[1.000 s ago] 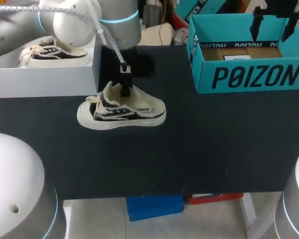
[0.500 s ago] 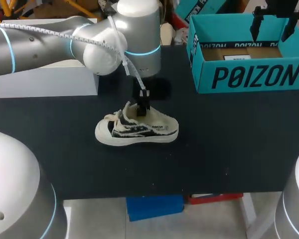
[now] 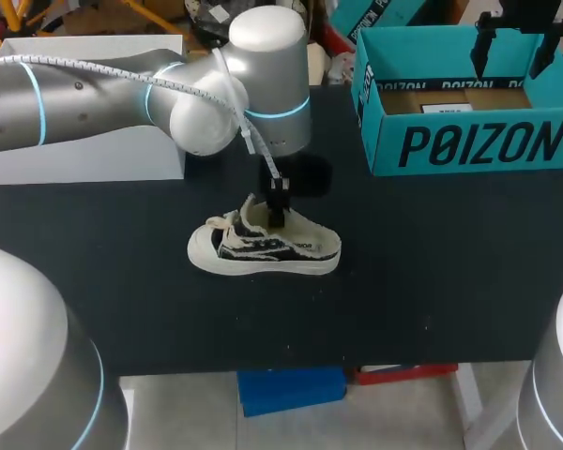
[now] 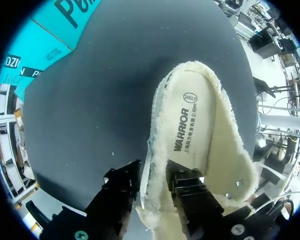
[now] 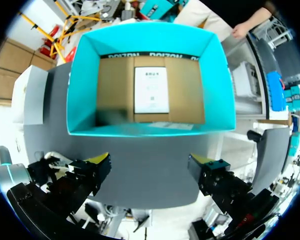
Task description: Take the shoe out of the shoebox, open the shoe tongue, remove and reinsert the insole, then place the shoe into the shoebox
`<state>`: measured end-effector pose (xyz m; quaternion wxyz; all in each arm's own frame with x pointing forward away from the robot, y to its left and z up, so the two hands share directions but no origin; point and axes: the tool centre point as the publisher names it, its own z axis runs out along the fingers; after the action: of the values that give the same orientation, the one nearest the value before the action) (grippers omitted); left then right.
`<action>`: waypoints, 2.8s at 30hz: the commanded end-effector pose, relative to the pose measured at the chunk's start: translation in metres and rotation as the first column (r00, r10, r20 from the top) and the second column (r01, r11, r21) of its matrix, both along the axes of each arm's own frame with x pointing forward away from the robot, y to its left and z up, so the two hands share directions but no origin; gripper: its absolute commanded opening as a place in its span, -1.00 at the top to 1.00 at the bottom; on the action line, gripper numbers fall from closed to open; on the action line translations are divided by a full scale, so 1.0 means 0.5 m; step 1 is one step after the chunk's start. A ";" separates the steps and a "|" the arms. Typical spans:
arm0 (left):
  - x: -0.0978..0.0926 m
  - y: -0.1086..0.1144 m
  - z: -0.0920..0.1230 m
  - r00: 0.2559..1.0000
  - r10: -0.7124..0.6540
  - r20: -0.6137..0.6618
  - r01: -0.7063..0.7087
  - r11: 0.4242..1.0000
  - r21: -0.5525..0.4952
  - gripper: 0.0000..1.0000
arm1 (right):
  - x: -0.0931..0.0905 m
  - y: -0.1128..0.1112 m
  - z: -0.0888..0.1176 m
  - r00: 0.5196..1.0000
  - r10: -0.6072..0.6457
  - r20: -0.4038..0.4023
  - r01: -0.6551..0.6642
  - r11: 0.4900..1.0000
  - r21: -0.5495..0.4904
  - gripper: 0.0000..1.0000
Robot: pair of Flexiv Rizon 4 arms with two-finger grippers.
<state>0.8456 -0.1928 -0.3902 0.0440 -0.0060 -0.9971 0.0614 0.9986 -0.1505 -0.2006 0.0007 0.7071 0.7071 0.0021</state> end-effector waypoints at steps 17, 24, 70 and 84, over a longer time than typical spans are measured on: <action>-0.039 0.116 0.229 0.994 -0.075 -0.079 0.034 0.901 -0.432 -1.00 | 0.001 0.001 0.001 1.000 0.000 -0.002 0.000 1.000 -0.001 -1.00; -0.048 0.168 0.288 0.995 -0.056 -0.081 0.009 0.872 -0.489 -1.00 | 0.001 0.001 0.001 1.000 0.000 -0.002 0.000 1.000 -0.001 -1.00; -0.092 0.327 0.292 0.996 0.021 -0.082 -0.065 0.818 -0.572 -1.00 | 0.001 0.001 0.001 1.000 0.000 -0.002 0.000 1.000 -0.001 -1.00; -0.092 0.327 0.292 0.996 0.021 -0.082 -0.065 0.818 -0.572 -1.00 | -0.146 0.221 0.005 0.762 0.627 0.160 -0.638 0.770 0.021 -1.00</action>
<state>0.8002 -0.0289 -0.2435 0.0759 0.0060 -0.9299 0.3599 0.9636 -0.0706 -0.1948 -0.0176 0.6093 0.7926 0.0141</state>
